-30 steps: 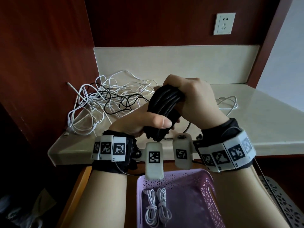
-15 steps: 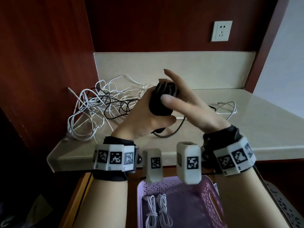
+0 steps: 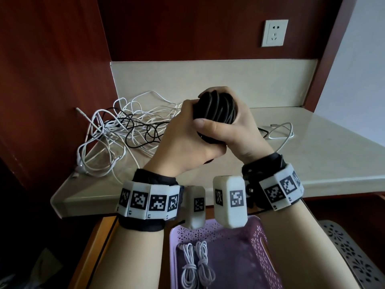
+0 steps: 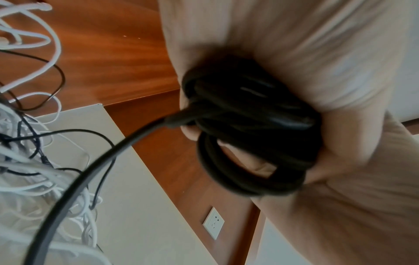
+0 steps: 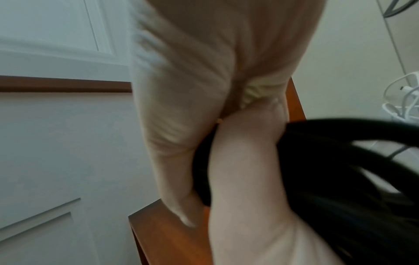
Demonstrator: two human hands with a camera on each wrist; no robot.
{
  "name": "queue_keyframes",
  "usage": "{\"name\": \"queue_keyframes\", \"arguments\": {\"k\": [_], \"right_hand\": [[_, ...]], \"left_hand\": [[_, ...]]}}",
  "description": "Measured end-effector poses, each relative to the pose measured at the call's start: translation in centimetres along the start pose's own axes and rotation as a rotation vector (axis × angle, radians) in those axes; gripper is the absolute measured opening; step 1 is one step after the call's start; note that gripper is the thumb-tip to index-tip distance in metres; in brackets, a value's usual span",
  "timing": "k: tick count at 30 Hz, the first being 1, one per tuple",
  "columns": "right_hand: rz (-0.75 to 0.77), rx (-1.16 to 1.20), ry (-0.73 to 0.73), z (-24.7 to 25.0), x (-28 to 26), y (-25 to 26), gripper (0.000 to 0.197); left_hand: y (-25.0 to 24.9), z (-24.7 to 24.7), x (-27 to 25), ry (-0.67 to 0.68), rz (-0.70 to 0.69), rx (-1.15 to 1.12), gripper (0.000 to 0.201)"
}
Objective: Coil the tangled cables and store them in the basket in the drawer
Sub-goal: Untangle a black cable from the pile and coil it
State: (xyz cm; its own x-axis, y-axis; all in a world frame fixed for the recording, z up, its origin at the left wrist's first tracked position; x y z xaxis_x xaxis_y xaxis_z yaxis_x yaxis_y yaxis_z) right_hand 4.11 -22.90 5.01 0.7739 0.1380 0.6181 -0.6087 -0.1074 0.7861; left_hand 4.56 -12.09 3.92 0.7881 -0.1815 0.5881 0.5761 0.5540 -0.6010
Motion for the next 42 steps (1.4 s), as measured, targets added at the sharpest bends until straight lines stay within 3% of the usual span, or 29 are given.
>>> {"name": "queue_keyframes", "arguments": {"k": [8,10,13,16,18,21,23,28,31,34,38,42], "right_hand": [[0.010,0.157,-0.026,-0.9,0.3,-1.1,0.040],[0.001,0.198,-0.049,-0.8,0.3,-1.3,0.041],[-0.002,0.218,-0.104,0.1,0.4,-1.3,0.043],[-0.028,0.323,-0.203,2.1,0.4,-1.2,0.039],[-0.043,0.349,-0.237,3.0,0.4,-1.2,0.036],[-0.066,0.313,-0.264,3.4,0.4,-0.9,0.036],[-0.094,0.285,-0.263,3.5,0.3,-0.8,0.043],[-0.149,0.384,-0.146,2.0,0.3,-1.0,0.069],[-0.197,0.396,-0.095,1.4,0.0,-1.2,0.064],[-0.226,0.399,-0.120,1.4,-0.2,-1.4,0.049],[-0.179,0.392,-0.204,1.3,0.3,-1.6,0.055],[-0.069,0.114,-0.254,0.9,0.3,-0.9,0.043]], "left_hand": [[-0.7,0.8,-0.1,-0.049,-0.046,0.116,0.050],[-0.6,0.4,0.0,-0.040,-0.028,0.120,0.060],[0.1,-0.2,0.0,-0.003,0.004,-0.073,0.084],[0.5,-1.3,-0.3,0.132,-0.036,-0.163,0.091],[0.1,-2.0,-0.4,0.178,-0.059,-0.117,0.079],[-0.4,-2.6,-0.3,0.146,-0.035,-0.161,0.061],[-0.6,-2.7,-0.4,0.139,-0.026,-0.156,0.060],[-1.0,-2.5,-0.5,0.183,-0.047,-0.120,0.030],[-0.8,-2.8,-0.5,0.244,-0.052,-0.157,0.038],[-0.4,-3.0,-0.5,0.285,-0.038,-0.206,0.064],[-0.3,-3.1,-0.7,0.344,-0.015,-0.183,0.082],[-0.1,-3.3,-1.0,0.371,0.019,-0.145,0.065]]}}
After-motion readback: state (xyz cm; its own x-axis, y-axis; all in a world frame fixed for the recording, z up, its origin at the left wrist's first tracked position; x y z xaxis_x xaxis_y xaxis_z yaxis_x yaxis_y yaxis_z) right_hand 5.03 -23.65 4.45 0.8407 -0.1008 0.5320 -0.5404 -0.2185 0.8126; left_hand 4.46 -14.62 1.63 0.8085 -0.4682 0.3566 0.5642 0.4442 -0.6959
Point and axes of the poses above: each hand's wrist, its own x-axis towards the middle knuckle, its own z-axis out of the back of the hand, y = z × x, the point moved 6 cm from there along x, towards the middle knuckle, and after that the axes turned 4 degrees about x, right-handed, at the moved point
